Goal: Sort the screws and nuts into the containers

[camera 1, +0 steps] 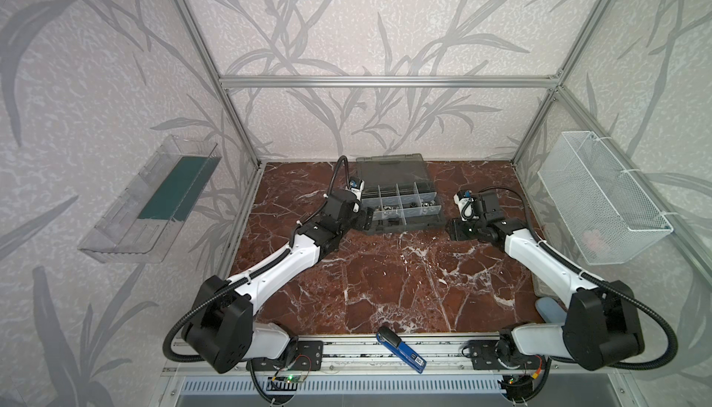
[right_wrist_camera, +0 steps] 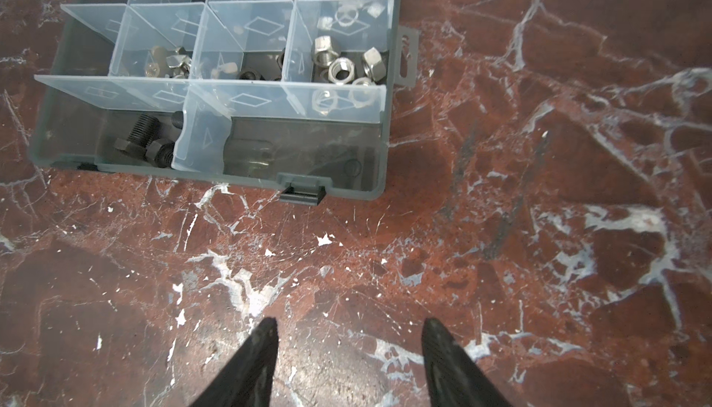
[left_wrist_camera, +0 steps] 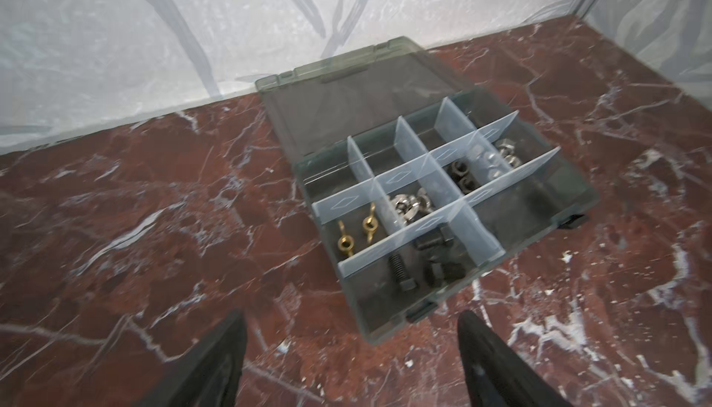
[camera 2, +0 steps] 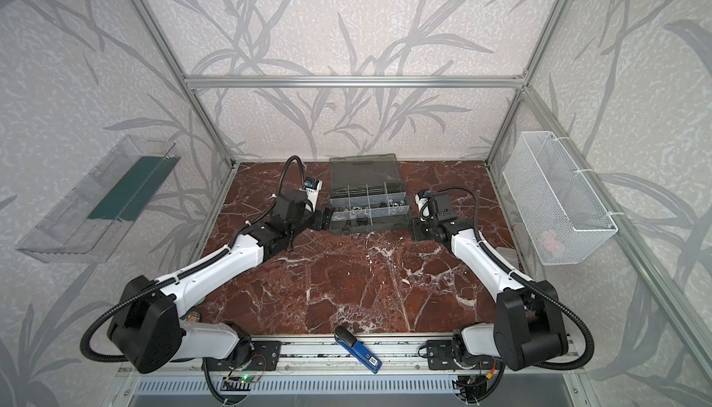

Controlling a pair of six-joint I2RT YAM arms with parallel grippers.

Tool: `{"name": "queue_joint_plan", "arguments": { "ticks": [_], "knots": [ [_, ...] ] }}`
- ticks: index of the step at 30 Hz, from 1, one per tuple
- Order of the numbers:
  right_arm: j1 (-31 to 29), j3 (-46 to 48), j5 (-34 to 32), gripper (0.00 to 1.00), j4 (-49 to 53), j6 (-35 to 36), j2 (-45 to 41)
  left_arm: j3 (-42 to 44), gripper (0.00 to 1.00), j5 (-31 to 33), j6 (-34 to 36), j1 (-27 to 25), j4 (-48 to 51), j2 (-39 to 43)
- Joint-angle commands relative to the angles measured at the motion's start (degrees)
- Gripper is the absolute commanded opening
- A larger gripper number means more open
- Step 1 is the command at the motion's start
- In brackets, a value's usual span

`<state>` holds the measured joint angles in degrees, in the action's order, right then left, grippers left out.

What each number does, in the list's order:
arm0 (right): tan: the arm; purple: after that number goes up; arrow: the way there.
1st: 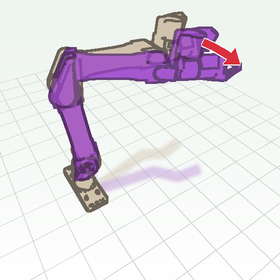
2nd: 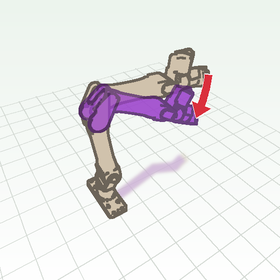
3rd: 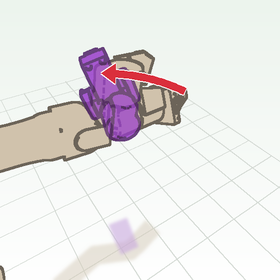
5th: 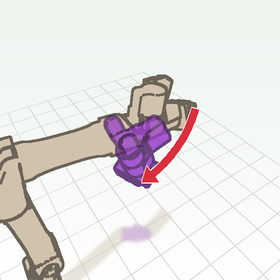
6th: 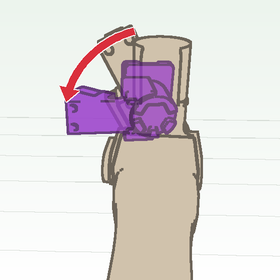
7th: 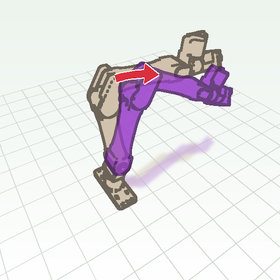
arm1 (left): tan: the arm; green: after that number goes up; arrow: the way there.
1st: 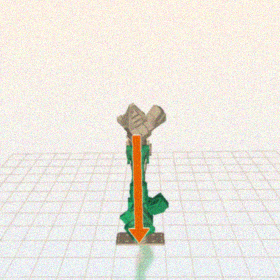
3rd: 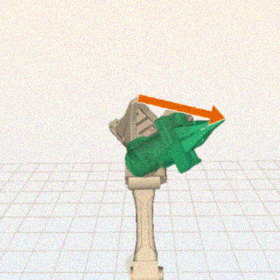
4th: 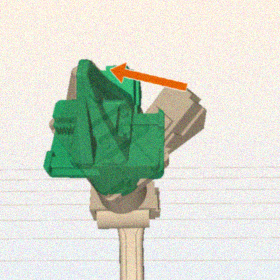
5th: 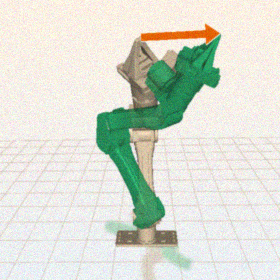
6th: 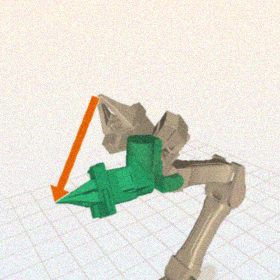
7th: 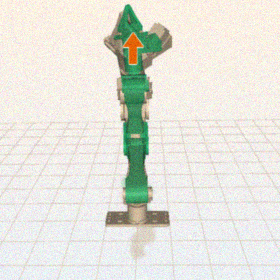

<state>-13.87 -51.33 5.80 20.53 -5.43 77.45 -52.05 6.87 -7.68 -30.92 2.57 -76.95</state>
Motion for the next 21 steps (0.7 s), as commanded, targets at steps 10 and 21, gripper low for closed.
{"name": "queue_joint_plan", "arguments": {
  "ticks": [10,21],
  "knots": [
    [0.3,8.3,-6.9,0.62,-17.1,6.6,-4.2,10.9,0.91,6.1,-1.0,6.3,0.3,11.6],
    [0.9,18.0,-14.4,0.62,-40.9,13.3,2.0,19.0,0.94,7.6,0.1,14.4,-7.0,15.6]
  ]
}}
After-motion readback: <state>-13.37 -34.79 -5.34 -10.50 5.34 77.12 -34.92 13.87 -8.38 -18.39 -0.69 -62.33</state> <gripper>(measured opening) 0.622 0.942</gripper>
